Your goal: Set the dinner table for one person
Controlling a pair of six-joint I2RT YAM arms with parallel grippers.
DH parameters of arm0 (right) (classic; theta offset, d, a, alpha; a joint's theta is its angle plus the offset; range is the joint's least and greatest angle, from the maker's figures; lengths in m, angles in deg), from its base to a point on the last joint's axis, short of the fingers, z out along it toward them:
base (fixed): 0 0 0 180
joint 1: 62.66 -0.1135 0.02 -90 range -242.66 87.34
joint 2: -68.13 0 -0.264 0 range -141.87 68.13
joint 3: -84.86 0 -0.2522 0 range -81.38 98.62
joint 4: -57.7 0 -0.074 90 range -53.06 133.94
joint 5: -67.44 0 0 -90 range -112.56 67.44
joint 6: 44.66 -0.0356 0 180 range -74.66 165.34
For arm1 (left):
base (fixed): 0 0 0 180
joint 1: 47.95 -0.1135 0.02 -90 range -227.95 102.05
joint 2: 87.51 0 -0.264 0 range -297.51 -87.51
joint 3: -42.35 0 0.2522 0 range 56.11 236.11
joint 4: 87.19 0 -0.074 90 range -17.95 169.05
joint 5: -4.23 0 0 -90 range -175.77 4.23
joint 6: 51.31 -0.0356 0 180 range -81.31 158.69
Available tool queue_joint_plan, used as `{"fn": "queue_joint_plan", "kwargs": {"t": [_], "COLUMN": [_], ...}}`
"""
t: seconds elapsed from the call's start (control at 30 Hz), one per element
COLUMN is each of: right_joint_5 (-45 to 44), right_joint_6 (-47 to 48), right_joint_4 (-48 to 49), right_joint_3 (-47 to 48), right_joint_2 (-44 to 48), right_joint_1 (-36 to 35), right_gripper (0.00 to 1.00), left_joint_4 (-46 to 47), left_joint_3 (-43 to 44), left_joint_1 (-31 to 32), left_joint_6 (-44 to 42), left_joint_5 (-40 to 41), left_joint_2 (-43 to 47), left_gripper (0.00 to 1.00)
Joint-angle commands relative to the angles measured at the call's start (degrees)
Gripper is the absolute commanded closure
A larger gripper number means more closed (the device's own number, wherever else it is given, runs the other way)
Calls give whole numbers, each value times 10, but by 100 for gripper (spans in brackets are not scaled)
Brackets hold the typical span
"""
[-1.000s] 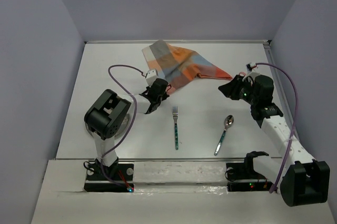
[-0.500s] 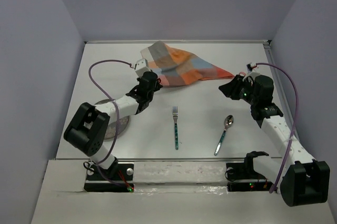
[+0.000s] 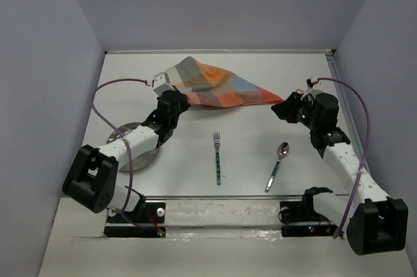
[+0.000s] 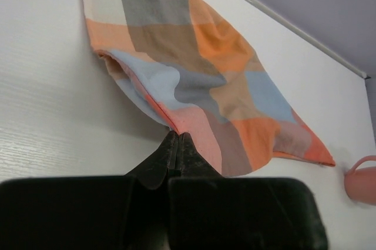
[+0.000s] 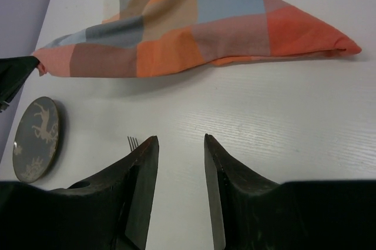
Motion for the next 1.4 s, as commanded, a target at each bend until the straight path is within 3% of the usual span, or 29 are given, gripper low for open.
{"fn": "queue_joint_plan", "kwargs": {"t": [0.0,0.43,0.7,0.83,1.2,1.37], "right_joint_5": [-30,-112,-155,-176,-157,-192], "right_joint_6": [4,-6,-27,-43,-114,-144], "right_joint_4": [25,48,93,113,153,175], "right_joint_3": [3,34,59,60,28,-20], "right_joint_2": [-9,-111,-219,-256,-280,-245], "right_joint_1": [-4,-4,-9,-60,-72,-72], "right_gripper": [54,36,36,37,38,39], "left_joint_4": [36,65,80,81,91,91], "left_joint_3": [-16,-67,-82,-82,-95,-93], "left_joint_1": [-6,-48,-73,-74,-75,-74], "left_joint_6": [0,31,46,44,52,52], "left_joint_5": [11,2,-30,-36,-45,-45], "left_joint_2": [62,172,180,182,188,196], "left_gripper": [100,100,100,100,100,100]}}
